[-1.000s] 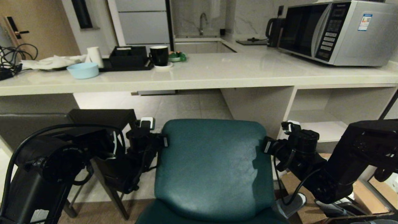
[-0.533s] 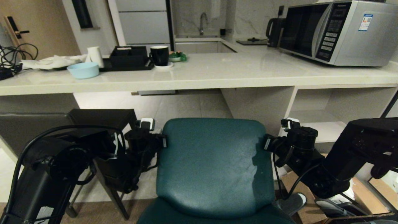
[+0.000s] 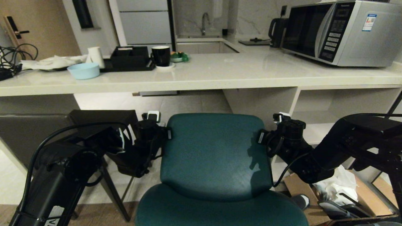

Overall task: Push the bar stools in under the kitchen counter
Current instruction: Pull the blue chair out from under the dining table

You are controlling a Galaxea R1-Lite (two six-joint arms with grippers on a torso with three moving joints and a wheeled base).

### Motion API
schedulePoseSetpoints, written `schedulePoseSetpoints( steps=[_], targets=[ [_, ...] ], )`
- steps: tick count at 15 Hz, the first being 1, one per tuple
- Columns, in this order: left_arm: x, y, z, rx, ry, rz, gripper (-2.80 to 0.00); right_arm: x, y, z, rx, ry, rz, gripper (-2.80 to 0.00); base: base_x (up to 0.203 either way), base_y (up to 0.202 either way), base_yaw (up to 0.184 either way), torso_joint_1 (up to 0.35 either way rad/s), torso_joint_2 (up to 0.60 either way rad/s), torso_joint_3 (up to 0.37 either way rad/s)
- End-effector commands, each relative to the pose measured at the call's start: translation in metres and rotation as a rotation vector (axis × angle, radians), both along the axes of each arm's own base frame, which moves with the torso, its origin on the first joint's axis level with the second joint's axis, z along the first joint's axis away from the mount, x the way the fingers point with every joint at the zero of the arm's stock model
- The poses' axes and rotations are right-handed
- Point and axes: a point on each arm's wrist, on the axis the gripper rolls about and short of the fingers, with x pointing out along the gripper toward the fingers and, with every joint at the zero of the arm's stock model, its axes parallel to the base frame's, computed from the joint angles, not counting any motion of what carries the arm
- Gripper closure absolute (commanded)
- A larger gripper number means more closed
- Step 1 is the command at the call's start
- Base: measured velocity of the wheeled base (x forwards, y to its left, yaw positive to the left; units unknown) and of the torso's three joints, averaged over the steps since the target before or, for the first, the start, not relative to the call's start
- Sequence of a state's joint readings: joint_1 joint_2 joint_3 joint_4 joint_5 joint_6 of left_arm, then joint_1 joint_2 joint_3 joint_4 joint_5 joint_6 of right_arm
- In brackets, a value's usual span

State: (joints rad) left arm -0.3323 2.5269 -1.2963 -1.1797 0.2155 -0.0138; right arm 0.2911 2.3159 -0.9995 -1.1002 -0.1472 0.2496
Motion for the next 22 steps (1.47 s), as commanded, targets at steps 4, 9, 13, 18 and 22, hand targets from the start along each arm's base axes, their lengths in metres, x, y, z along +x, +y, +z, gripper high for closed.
schedulePoseSetpoints(
  steps=[4, 9, 13, 18, 22],
  targets=[
    [0.018, -0.004, -0.005, 0.006, 0.017, 0.0, 0.0, 0.022, 0.003, -0.013, -0.002, 0.015, -0.007, 0.0, 0.0, 0.0, 0.0, 0.0, 0.0, 0.0],
    [0.04, -0.007, 0.004, 0.004, 0.012, 0.007, 0.0, 0.044, 0.006, -0.015, -0.001, 0.009, -0.016, 0.0, 0.0, 0.0, 0.0, 0.0, 0.0, 0.0],
    [0.051, -0.008, 0.007, 0.004, 0.009, 0.016, 0.0, 0.064, -0.003, -0.007, 0.003, -0.006, -0.045, 0.0, 0.0, 0.0, 0.0, 0.0, 0.0, 0.0],
    [0.056, -0.009, 0.012, 0.017, 0.003, 0.015, 0.0, 0.074, -0.006, 0.003, 0.011, -0.034, -0.058, 0.0, 0.0, 0.0, 0.0, 0.0, 0.0, 0.0],
    [0.064, -0.007, 0.019, 0.027, -0.006, 0.027, 0.0, 0.078, -0.008, 0.012, 0.016, -0.059, -0.068, 0.0, 0.0, 0.0, 0.0, 0.0, 0.0, 0.0]
  ],
)
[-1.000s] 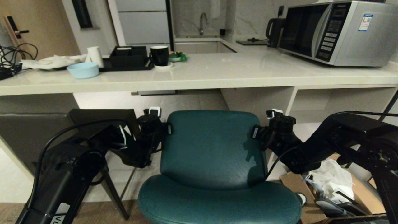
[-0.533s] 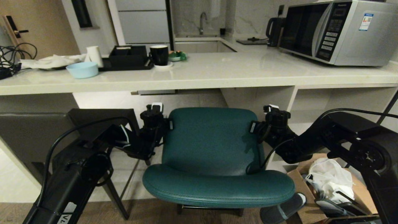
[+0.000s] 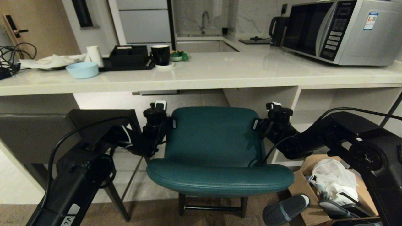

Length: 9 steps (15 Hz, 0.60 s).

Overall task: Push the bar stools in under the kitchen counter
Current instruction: Pull the blue chair out from under the dining table

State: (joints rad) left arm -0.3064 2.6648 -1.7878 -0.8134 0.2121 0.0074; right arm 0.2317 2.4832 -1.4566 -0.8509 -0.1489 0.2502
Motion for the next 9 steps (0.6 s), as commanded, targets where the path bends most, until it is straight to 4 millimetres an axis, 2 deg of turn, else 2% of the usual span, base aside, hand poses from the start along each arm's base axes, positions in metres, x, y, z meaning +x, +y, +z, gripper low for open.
schedulePoseSetpoints(
  steps=[1, 5, 9],
  targets=[
    [0.002, -0.001, 0.002, 0.018, -0.02, 0.001, 0.0, 0.001, -0.003, 0.008, 0.008, -0.028, -0.013, 0.0, 0.0, 0.0, 0.0, 0.0, 0.0, 0.0],
    [0.005, 0.0, 0.017, 0.009, -0.063, 0.003, 0.0, 0.004, -0.011, 0.026, 0.016, -0.075, -0.051, 0.0, 0.0, 0.0, 0.0, 0.0, 0.0, 0.0],
    [0.003, -0.009, 0.013, 0.012, -0.056, -0.008, 0.0, 0.003, -0.009, 0.021, 0.008, -0.063, -0.047, 0.0, 0.0, 0.0, 0.0, 0.0, 0.0, 0.0]
  ],
)
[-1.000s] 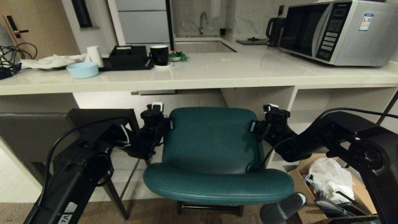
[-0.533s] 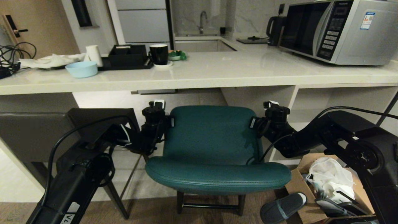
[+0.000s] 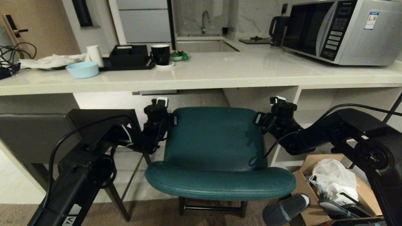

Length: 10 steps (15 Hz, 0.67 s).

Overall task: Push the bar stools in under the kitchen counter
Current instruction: Pull the blue chair out from under the dining table

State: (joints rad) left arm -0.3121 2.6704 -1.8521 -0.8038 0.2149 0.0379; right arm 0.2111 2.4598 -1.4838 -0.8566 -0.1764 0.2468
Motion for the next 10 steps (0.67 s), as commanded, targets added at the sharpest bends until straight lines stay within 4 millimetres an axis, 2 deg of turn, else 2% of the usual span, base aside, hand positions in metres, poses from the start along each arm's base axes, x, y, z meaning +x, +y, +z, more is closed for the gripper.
schedulePoseSetpoints(
  steps=[1, 8, 10],
  targets=[
    [-0.0012, -0.0051, -0.0012, -0.003, -0.005, -0.002, 0.0, -0.0002, 0.0003, 0.0016, 0.003, -0.007, -0.001, 0.0, 0.0, 0.0, 0.0, 0.0, 0.0, 0.0],
    [-0.0002, -0.0011, -0.0004, 0.009, 0.024, 0.005, 0.0, 0.0006, 0.002, 0.0002, 0.0, -0.007, 0.002, 0.0, 0.0, 0.0, 0.0, 0.0, 0.0, 0.0],
    [-0.0006, -0.0019, -0.0008, 0.009, 0.026, 0.004, 0.0, 0.0004, 0.0027, 0.0002, 0.0, -0.007, 0.004, 0.0, 0.11, 0.0, 0.001, -0.008, 0.0, 0.007]
  ],
)
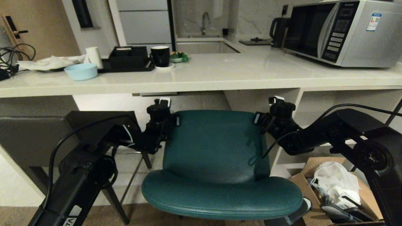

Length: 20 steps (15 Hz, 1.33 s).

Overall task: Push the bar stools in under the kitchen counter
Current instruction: Pull the blue chair out from under the dining table

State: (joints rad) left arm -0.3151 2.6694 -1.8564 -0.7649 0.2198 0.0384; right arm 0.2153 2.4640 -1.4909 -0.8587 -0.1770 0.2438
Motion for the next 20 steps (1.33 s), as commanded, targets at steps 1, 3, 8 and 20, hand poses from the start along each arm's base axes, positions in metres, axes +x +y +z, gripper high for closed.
schedulePoseSetpoints(
  steps=[1, 3, 8, 20],
  targets=[
    [0.0, -0.001, 0.002, -0.003, -0.011, 0.0, 0.0, 0.0, 0.0, 0.0, 0.002, -0.002, 0.0, 0.0, 0.194, 0.0, 0.006, 0.006, 0.0, 0.007],
    [-0.001, -0.002, 0.004, -0.005, -0.015, 0.0, 0.0, -0.001, 0.002, 0.0, 0.002, -0.001, 0.003, 0.0, 0.195, 0.0, 0.002, 0.004, 0.0, 0.002],
    [-0.001, 0.0, 0.003, 0.003, -0.022, 0.007, 0.0, -0.003, 0.002, 0.001, 0.001, 0.0, 0.003, 0.0, 0.19, 0.0, 0.003, 0.004, 0.0, 0.0],
    [-0.037, 0.009, -0.042, 0.017, 0.019, 0.012, 0.0, -0.01, -0.033, -0.016, -0.004, 0.033, -0.098, 0.0, 0.013, 0.0, 0.0, 0.0, 0.0, 0.0]
  ],
)
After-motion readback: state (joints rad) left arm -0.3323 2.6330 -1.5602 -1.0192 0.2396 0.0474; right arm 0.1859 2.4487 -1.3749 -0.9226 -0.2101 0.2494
